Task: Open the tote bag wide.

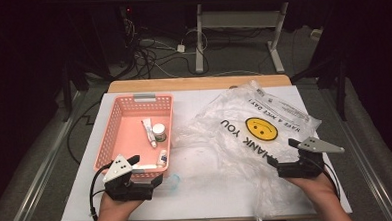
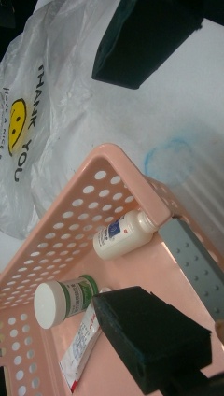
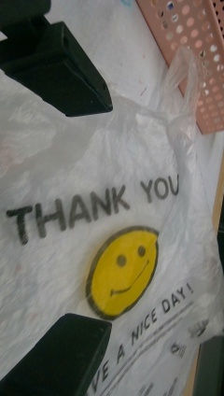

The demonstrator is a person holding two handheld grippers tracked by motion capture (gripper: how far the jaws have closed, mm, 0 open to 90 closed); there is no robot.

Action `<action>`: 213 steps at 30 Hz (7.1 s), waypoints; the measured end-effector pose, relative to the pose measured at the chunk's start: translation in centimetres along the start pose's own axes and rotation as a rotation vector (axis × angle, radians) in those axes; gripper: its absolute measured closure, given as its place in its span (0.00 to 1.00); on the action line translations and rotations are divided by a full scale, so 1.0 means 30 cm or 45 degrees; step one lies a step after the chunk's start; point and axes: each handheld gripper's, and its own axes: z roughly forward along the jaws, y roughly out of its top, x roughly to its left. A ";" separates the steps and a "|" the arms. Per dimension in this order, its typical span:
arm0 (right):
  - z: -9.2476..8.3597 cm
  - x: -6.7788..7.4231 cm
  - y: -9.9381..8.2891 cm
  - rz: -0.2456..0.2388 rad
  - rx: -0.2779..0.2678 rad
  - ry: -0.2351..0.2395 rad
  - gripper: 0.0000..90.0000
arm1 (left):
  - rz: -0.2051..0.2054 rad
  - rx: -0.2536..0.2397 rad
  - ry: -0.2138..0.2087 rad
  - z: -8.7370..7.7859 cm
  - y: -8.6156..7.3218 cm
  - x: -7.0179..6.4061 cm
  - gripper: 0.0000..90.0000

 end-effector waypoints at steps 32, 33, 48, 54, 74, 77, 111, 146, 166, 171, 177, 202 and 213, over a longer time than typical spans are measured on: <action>0.257 0.229 0.185 -0.154 0.044 0.200 0.01 | 0.011 -0.017 -0.005 -0.005 -0.006 0.006 0.00; 0.259 0.231 0.185 -0.149 0.041 0.203 0.01 | 0.011 -0.018 -0.005 -0.005 -0.006 0.007 0.00; 0.255 0.219 0.163 -0.138 0.089 0.267 0.21 | 0.007 -0.028 -0.011 -0.004 -0.003 0.005 0.00; 0.251 0.198 0.144 -0.133 0.141 0.276 0.32 | 0.006 -0.023 -0.015 -0.002 -0.005 0.007 0.00; 0.294 0.206 0.065 -0.249 0.393 0.282 0.44 | 0.002 -0.025 -0.024 -0.002 -0.005 0.005 0.00; 0.305 0.207 0.055 -0.275 0.423 0.274 0.48 | 0.004 -0.024 -0.025 -0.001 -0.005 0.004 0.00; 0.303 0.178 0.040 -0.278 0.397 0.264 0.97 | 0.006 -0.043 -0.046 -0.006 0.004 0.001 0.00; 0.210 0.157 0.094 -0.211 0.137 0.258 1.00 | -0.002 -0.049 -0.017 -0.014 0.007 0.002 0.00; 0.132 0.152 0.161 -0.198 -0.075 0.224 1.00 | -0.051 -0.054 0.023 -0.028 0.000 0.044 0.00; 0.112 0.141 0.180 -0.177 -0.118 0.225 1.00 | -0.048 -0.048 0.025 -0.027 -0.001 0.044 0.00; 0.093 0.135 0.209 -0.179 -0.168 0.207 1.00 | -0.045 -0.046 0.020 -0.022 0.000 0.044 0.00; 0.083 0.124 0.219 -0.166 -0.189 0.213 1.00 | -0.101 -0.090 0.134 0.005 0.174 0.137 0.00; 0.088 0.129 0.218 -0.174 -0.182 0.218 1.00 | -0.176 0.005 0.201 0.094 0.245 0.278 0.06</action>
